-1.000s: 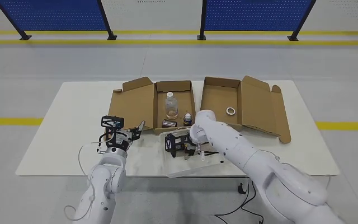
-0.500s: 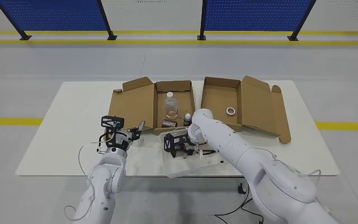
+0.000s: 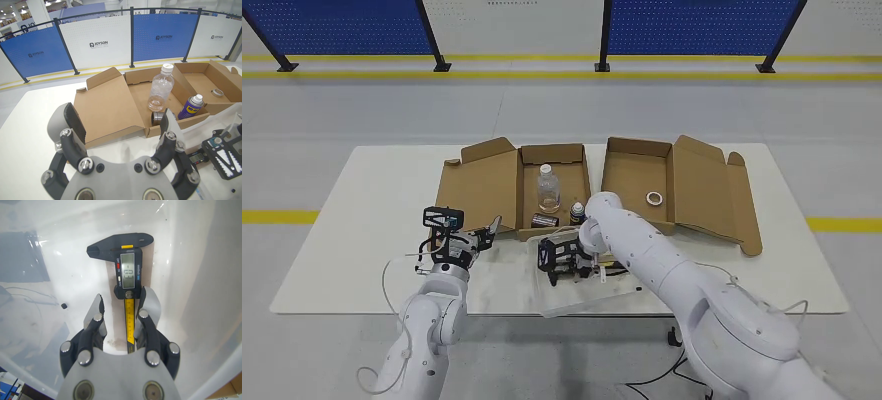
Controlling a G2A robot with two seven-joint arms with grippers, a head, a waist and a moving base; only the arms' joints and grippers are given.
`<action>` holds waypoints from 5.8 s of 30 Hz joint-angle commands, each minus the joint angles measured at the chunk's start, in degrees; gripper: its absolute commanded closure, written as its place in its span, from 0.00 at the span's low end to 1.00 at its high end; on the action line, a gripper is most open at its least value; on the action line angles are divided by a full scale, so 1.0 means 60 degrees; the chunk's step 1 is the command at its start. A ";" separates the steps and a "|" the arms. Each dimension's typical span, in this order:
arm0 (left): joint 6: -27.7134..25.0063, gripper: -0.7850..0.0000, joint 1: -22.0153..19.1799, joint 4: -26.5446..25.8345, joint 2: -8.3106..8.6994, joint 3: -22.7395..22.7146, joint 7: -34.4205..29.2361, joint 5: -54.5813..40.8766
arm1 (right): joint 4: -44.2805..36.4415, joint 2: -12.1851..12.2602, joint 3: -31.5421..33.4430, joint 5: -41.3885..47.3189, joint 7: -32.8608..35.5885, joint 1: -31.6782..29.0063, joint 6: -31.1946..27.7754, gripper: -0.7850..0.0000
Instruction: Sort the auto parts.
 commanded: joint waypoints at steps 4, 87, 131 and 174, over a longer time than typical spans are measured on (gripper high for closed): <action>0.0000 0.00 0.0000 0.0000 0.0000 0.0000 0.0000 0.0000 | -0.0029 -0.0022 -0.0043 0.0343 0.0062 0.0011 0.0072 0.51; 0.0000 0.00 0.0000 0.0000 0.0000 0.0000 0.0000 0.0000 | 0.0318 -0.0518 0.0497 -0.0224 -0.1208 0.0244 0.1235 1.00; 0.0000 0.00 0.0000 0.0000 0.0000 0.0000 0.0000 0.0000 | -1.1311 0.3343 0.6913 -0.0154 0.3104 -0.5190 0.5083 1.00; 0.0000 0.00 0.0000 0.0000 0.0000 0.0000 0.0000 0.0000 | -0.8785 0.3907 0.9232 -0.0963 0.1639 -0.3492 0.6168 1.00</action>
